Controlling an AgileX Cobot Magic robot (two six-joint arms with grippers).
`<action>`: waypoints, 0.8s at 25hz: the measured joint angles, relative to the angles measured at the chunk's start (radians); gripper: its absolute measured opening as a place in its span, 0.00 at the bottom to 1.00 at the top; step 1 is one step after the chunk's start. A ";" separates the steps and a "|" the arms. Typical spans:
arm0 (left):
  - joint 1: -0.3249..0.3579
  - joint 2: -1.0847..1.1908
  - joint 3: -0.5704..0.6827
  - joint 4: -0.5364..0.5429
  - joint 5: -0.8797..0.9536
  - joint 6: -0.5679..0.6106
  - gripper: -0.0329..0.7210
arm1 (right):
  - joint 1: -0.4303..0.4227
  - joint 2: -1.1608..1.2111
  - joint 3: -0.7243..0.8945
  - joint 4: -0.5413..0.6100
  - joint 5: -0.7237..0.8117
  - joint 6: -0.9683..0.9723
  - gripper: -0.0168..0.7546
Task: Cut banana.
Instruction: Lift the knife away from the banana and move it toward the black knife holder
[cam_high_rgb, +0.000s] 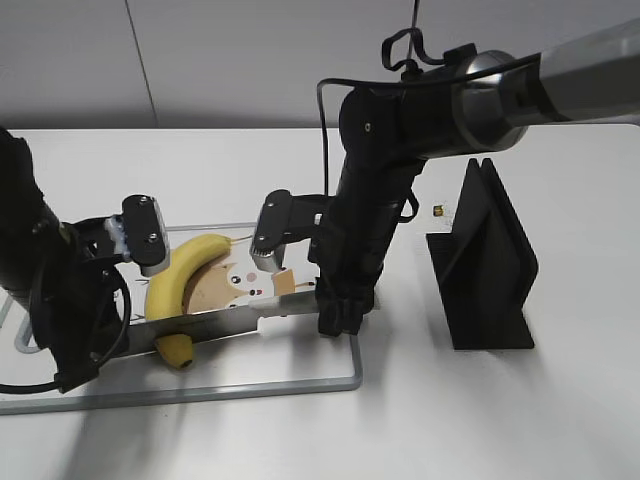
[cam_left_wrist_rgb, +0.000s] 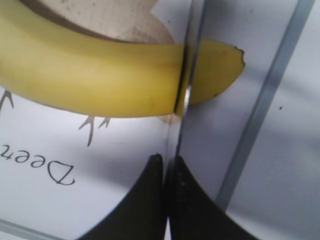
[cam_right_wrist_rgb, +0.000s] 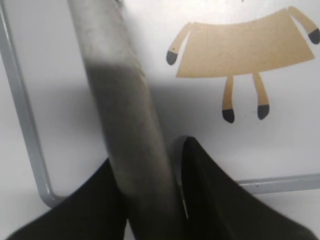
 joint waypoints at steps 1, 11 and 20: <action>0.000 -0.007 0.001 0.000 0.000 0.000 0.04 | 0.000 0.000 -0.001 0.000 0.003 0.000 0.33; 0.000 -0.162 0.021 0.019 0.056 -0.005 0.04 | 0.007 -0.085 -0.008 0.012 0.052 0.001 0.33; 0.000 -0.314 0.021 0.033 0.076 -0.006 0.04 | 0.007 -0.200 -0.008 0.000 0.058 0.003 0.33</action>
